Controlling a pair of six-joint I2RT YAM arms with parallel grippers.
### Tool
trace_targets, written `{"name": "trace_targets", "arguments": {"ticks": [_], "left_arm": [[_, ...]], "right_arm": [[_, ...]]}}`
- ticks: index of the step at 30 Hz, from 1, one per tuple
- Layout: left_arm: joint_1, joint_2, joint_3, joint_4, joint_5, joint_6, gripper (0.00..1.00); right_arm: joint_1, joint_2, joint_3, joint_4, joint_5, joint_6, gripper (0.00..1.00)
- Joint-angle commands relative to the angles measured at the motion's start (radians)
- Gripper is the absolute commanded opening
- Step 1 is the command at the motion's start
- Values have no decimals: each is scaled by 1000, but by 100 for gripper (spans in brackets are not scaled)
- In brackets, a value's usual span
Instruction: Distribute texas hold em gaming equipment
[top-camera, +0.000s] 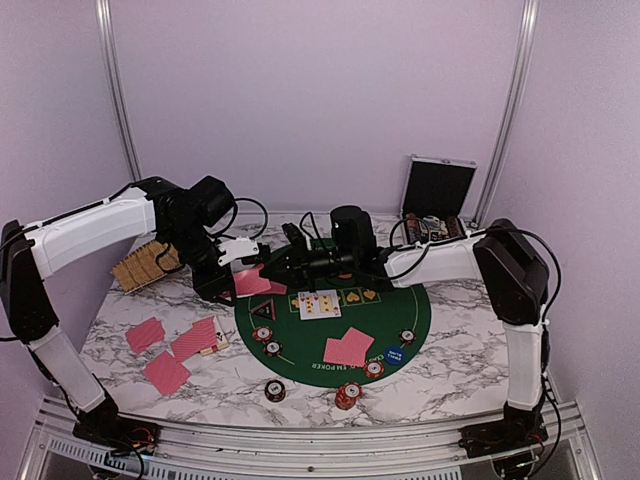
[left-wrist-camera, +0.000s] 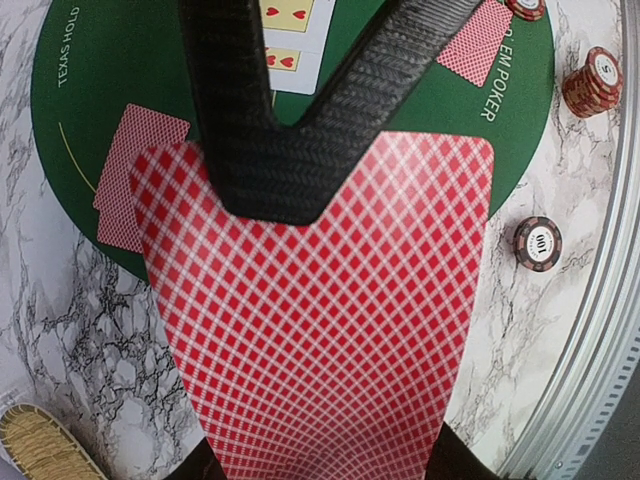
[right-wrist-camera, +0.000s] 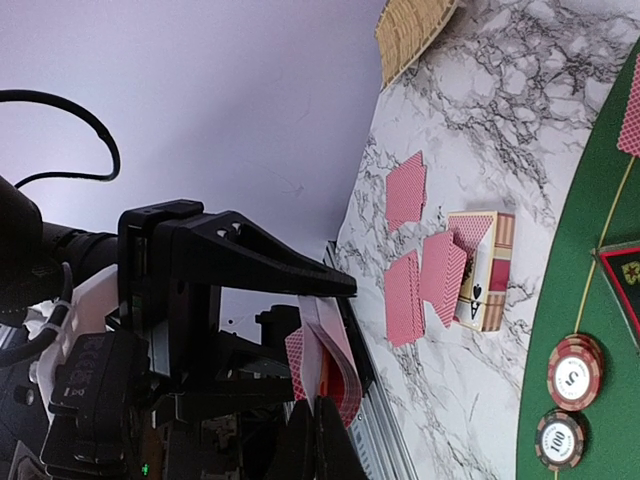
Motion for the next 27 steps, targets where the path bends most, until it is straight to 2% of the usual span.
{"name": "trace_targets", "arguments": {"ticks": [1,14,16,19,22,27], "left_arm": [[-2,-17,4,-25,5,11,52],[1,-21,-20,-23,-6,10,52],[4,-21,-23,-23,-6,8,52],[7,-19,-27,-22,-7,3,52],[10,-21,-28,-19,-5,-2,52],[17,-26,-35,-15,-2,-8,52]], "right_arm": [[-10,-13,14,15,-26,-10,0],[-134,-183,9,-416,54,-365,0],[-160,-208,25,-523,93,-447,0],[-185,-231,90,-735,221,-628,0],[-188,-237,153,-926,435,-792,0],[-170,-256,142,-999,816,-975,0]]}}
